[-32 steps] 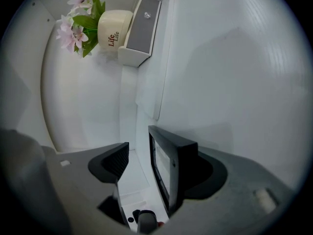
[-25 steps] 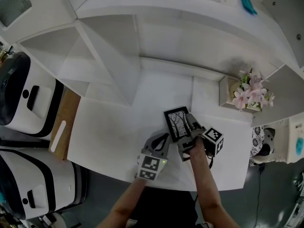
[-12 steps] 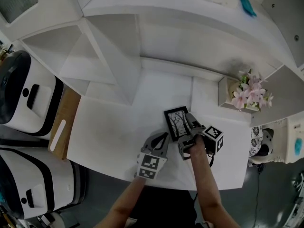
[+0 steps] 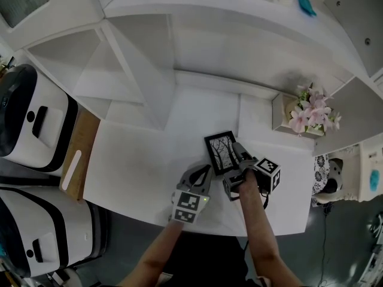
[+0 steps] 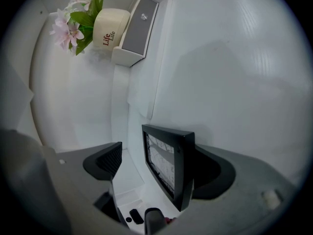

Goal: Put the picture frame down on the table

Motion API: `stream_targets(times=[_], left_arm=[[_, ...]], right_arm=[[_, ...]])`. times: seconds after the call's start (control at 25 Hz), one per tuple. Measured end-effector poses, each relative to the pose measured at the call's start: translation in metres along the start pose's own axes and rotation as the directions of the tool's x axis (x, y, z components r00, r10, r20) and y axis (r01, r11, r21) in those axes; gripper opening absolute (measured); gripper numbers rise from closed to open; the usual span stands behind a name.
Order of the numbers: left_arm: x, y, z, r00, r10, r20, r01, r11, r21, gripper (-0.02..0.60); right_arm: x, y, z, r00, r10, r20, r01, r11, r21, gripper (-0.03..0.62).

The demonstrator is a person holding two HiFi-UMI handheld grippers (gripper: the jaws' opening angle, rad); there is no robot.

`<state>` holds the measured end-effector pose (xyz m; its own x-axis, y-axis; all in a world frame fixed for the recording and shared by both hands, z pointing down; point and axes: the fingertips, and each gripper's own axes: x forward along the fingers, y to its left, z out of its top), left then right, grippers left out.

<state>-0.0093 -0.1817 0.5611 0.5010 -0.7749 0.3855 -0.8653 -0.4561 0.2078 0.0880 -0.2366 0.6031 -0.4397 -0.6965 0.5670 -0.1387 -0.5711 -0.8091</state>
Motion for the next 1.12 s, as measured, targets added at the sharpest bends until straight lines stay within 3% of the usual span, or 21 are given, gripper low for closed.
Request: stream_targets(times=[1.12], left_arm=[[-0.019,-0.014,-0.017,1.000,-0.003,-0.008,0.003,1.000,0.009,0.012]], right_arm=[[-0.024,-0.019,-0.007,1.000,0.008,0.024,-0.009,1.000,0.027,0.419]])
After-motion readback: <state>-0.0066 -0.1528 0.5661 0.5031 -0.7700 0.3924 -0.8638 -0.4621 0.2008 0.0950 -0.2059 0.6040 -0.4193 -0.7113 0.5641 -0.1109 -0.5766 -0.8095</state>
